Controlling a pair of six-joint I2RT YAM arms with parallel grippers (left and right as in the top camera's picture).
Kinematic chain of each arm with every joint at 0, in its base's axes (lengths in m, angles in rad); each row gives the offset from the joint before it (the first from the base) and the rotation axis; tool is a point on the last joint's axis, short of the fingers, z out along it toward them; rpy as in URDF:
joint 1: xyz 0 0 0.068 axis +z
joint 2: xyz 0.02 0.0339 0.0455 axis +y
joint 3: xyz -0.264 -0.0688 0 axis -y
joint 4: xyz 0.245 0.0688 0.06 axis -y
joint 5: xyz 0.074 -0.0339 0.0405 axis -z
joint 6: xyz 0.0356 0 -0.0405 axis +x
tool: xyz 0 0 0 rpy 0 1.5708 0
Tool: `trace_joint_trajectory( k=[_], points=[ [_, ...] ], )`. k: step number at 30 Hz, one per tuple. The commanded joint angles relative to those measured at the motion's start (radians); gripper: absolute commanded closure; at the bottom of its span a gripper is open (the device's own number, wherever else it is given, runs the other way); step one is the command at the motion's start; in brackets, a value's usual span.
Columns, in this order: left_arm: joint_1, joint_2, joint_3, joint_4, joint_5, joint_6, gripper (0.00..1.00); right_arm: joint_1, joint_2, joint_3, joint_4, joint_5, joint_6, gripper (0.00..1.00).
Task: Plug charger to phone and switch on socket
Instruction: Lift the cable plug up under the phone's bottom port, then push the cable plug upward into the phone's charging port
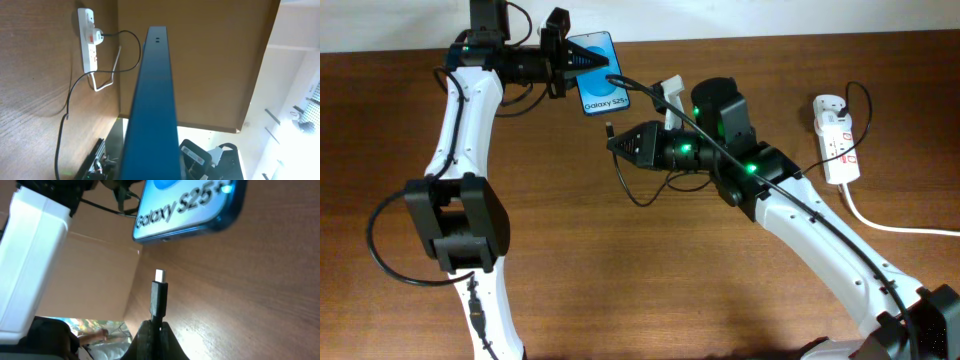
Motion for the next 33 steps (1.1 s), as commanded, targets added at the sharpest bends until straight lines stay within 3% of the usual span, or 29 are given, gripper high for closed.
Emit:
trace_joint_trajectory(
  k=[1, 33],
  points=[
    [0.006, -0.016, 0.011, 0.02, 0.024, -0.006, 1.0, 0.01, 0.007, -0.002, 0.022, 0.018, 0.003, 0.96],
    [-0.031, -0.016, 0.011, 0.019, 0.071, 0.04, 1.0, -0.025, 0.007, -0.002, 0.017, 0.006, -0.042, 0.96]
  ],
)
